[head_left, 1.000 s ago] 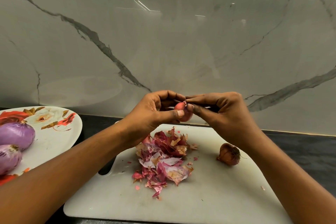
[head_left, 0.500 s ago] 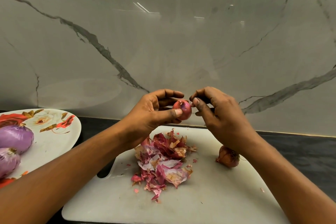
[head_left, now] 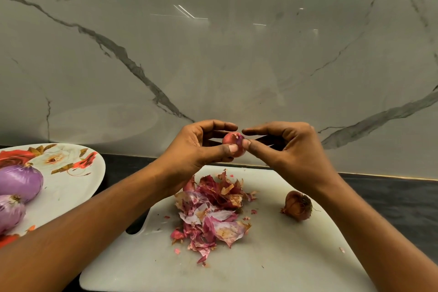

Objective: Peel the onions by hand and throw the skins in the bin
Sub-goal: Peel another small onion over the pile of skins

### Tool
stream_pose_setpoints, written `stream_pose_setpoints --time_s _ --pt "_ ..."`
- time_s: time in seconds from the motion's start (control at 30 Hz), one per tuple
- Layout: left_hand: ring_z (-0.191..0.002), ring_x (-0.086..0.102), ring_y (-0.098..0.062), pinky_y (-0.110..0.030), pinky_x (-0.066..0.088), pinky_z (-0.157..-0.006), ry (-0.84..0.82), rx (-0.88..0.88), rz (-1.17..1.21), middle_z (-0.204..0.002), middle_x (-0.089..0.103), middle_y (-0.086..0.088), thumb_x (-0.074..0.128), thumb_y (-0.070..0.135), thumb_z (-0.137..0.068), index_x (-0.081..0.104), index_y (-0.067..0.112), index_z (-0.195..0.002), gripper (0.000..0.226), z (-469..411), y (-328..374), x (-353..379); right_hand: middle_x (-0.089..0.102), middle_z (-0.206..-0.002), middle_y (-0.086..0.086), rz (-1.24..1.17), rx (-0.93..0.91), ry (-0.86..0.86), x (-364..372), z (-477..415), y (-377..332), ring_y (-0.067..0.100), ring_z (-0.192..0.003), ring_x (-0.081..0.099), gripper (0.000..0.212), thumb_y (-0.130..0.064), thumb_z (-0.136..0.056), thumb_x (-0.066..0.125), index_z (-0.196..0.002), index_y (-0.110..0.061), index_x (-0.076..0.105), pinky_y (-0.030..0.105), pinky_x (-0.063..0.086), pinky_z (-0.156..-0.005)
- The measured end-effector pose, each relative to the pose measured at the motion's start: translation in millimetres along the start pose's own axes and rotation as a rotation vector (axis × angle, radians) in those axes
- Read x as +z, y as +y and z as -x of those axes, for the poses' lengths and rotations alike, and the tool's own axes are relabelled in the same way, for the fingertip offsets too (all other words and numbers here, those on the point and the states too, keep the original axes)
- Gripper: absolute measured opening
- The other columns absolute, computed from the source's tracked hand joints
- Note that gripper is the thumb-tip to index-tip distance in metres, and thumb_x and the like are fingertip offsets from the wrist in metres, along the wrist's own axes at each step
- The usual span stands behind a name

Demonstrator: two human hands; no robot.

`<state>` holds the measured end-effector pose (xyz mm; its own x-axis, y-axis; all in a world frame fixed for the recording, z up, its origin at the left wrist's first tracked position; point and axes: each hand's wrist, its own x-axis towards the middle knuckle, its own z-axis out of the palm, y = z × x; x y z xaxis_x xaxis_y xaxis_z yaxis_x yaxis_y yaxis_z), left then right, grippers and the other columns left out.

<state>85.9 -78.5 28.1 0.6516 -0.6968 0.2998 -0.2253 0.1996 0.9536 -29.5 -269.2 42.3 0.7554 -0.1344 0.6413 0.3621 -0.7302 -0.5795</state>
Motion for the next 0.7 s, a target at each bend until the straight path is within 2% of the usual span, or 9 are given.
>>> stream_pose_setpoints --time_s 0.1,0.23,0.43,0.57,0.7 --pt "-0.111 0.075 -0.026 -0.039 0.063 -0.094 -0.005 0.003 -0.013 -0.119 0.077 -0.006 0.081 0.007 -0.083 0.069 0.013 -0.127 0.047 0 0 0 0.077 -0.106 -0.018 0.0 -0.014 -0.031 3 1 1 -0.004 -0.096 0.074 0.026 -0.022 -0.088 0.081 -0.113 -0.026 0.079 0.022 0.063 -0.077" --pt "-0.111 0.074 -0.028 -0.045 0.063 -0.093 0.0 -0.005 0.006 -0.12 0.076 -0.006 0.082 0.006 -0.082 0.07 0.012 -0.126 0.046 0 -1 0 0.078 -0.109 -0.013 0.036 -0.041 -0.013 2 -1 7 0.001 -0.098 0.074 0.022 -0.018 -0.09 0.079 -0.111 -0.022 0.082 0.029 0.065 -0.076" --pt "-0.11 0.075 -0.026 -0.039 0.063 -0.09 0.015 0.001 0.016 -0.117 0.077 -0.004 0.083 0.012 -0.075 0.071 0.013 -0.124 0.051 -1 0 -1 0.074 -0.111 -0.011 0.137 -0.055 -0.036 7 -2 13 0.007 -0.105 0.071 0.018 -0.02 -0.098 0.071 -0.116 -0.023 0.075 0.032 0.065 -0.073" --pt "-0.11 0.075 -0.026 -0.038 0.063 -0.091 0.02 -0.015 0.063 -0.116 0.078 -0.003 0.08 0.009 -0.078 0.072 0.013 -0.124 0.047 -1 2 -1 0.073 -0.105 -0.008 0.12 -0.012 -0.029 5 -4 15 0.009 -0.101 0.071 0.014 -0.018 -0.1 0.069 -0.113 -0.017 0.075 0.031 0.066 -0.07" --pt "-0.11 0.075 -0.03 -0.036 0.064 -0.087 0.032 -0.027 0.13 -0.119 0.076 -0.008 0.073 -0.004 -0.088 0.071 0.008 -0.125 0.039 -2 3 -3 0.075 -0.095 -0.012 0.151 0.021 -0.02 4 -4 17 0.006 -0.091 0.073 0.011 -0.018 -0.099 0.072 -0.108 -0.02 0.077 0.03 0.065 -0.075"
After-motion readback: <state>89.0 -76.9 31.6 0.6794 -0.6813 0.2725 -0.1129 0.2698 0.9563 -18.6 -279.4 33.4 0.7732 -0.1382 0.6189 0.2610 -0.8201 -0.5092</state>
